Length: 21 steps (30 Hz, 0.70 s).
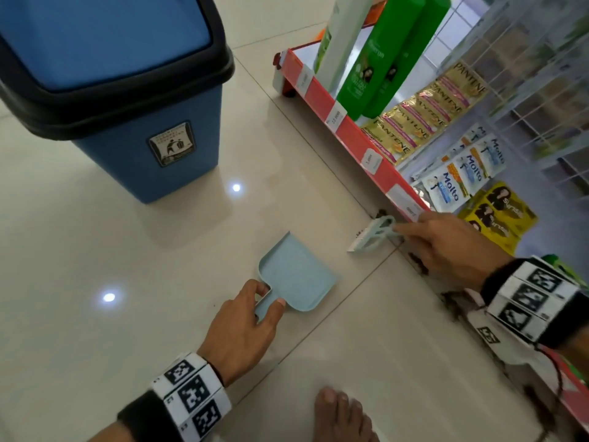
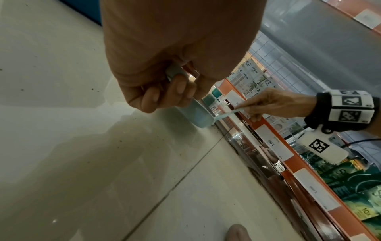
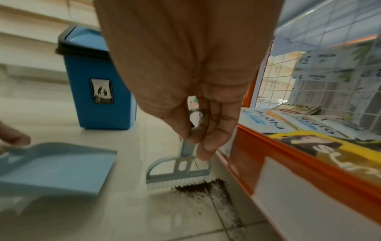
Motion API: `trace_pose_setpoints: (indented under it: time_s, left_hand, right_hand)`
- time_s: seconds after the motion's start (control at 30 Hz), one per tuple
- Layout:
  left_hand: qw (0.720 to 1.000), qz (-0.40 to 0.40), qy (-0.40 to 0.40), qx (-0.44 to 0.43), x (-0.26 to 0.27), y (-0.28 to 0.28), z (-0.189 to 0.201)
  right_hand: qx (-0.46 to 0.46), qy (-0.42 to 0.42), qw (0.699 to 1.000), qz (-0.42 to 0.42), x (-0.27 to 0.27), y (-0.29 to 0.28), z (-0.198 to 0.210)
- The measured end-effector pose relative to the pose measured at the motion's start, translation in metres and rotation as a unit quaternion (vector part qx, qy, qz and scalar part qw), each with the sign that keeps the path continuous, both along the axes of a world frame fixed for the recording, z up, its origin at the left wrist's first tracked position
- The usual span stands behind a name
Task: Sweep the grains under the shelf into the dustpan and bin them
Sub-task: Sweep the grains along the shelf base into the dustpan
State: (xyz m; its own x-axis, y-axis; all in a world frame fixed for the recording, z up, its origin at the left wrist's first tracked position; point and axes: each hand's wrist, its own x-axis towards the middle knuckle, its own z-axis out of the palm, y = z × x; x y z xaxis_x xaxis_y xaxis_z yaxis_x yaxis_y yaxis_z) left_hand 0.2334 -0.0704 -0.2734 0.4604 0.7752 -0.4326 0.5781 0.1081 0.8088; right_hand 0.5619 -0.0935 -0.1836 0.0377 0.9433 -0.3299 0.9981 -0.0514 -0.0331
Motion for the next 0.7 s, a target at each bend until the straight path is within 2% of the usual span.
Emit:
trace_pose_setpoints:
  time_s: [0.1,0.17,0.27,0.33,0.4,0.47,0.6,0.7]
  left_hand:
    - [1.0,-0.007,-0.002,-0.002,0.008,0.004,0.0]
    - [1.0,-0.011,-0.002,0.0,0.015,0.01,0.0]
    - [1.0,-0.007,-0.005,0.001,0.023,0.022,-0.001]
    - [1.0,-0.001,-0.011,-0.003,0.026,0.03,-0.004]
    - [1.0,0.003,-0.017,-0.004,0.028,0.036,-0.005]
    - [1.0,0.002,-0.022,-0.005,0.03,0.041,-0.006]
    - [1.0,-0.018,-0.017,-0.002,0.034,0.045,-0.007]
    - [0.999,-0.045,-0.019,-0.003,0.037,0.042,-0.01]
  right_hand:
    - [0.074,0.031,0.997,0.008,-0.019,0.026,0.003]
    - [0.119,0.012,0.993,0.013,-0.037,0.057,-0.004]
    - [0.137,-0.044,0.99,-0.003,-0.063,0.106,-0.023]
    - [0.128,-0.081,0.988,-0.04,-0.074,0.127,-0.032]
    - [0.097,-0.092,0.983,-0.123,-0.077,0.131,-0.039]
    - [0.072,-0.086,0.975,-0.19,-0.076,0.116,-0.045]
    - [0.015,-0.088,0.972,-0.219,-0.067,0.052,-0.042]
    - [-0.002,-0.086,0.964,-0.253,-0.05,0.007,-0.022]
